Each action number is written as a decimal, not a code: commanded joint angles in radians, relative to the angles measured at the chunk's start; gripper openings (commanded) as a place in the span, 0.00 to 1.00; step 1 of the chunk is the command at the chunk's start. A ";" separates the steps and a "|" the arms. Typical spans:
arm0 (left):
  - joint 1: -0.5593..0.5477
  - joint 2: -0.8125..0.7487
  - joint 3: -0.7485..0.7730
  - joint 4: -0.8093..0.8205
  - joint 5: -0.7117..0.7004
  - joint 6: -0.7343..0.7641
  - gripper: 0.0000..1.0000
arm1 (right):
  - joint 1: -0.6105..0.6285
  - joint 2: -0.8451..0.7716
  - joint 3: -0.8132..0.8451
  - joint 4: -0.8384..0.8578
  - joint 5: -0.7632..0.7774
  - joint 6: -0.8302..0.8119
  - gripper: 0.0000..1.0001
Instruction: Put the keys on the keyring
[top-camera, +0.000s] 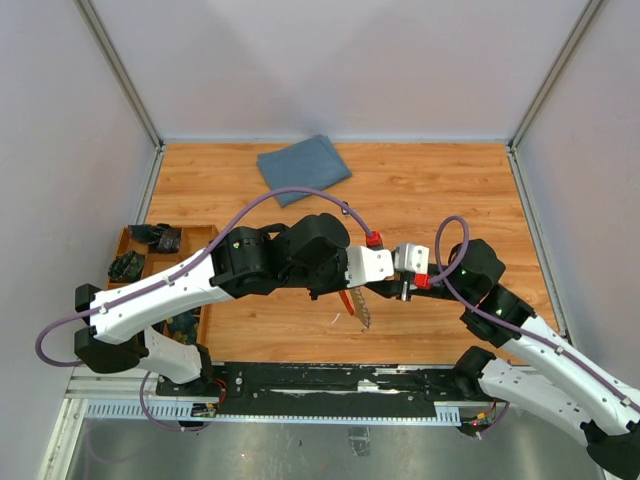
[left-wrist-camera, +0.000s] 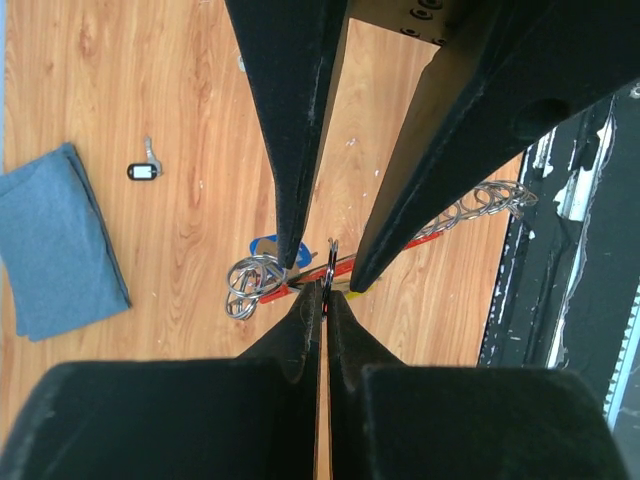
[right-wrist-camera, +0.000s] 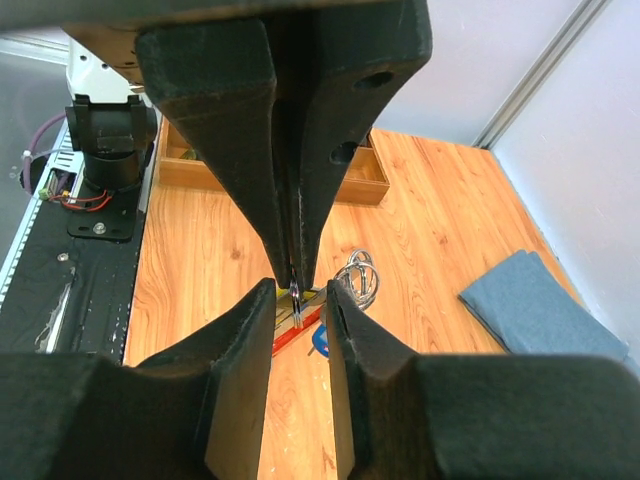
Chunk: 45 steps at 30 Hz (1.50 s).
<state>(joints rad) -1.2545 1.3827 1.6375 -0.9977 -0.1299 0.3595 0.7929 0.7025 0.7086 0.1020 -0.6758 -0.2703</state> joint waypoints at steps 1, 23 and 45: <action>-0.011 -0.017 0.035 0.014 0.018 0.015 0.00 | 0.014 0.009 -0.002 0.021 -0.004 -0.018 0.26; -0.013 -0.173 -0.082 0.216 0.041 -0.044 0.30 | 0.021 -0.041 0.103 -0.089 0.028 -0.013 0.01; -0.011 -0.397 -0.310 0.626 0.235 -0.100 0.32 | 0.020 -0.069 0.195 0.018 -0.099 0.122 0.01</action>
<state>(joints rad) -1.2575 0.9863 1.3270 -0.4297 0.0002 0.2672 0.8028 0.6403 0.8558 0.0280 -0.7395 -0.1913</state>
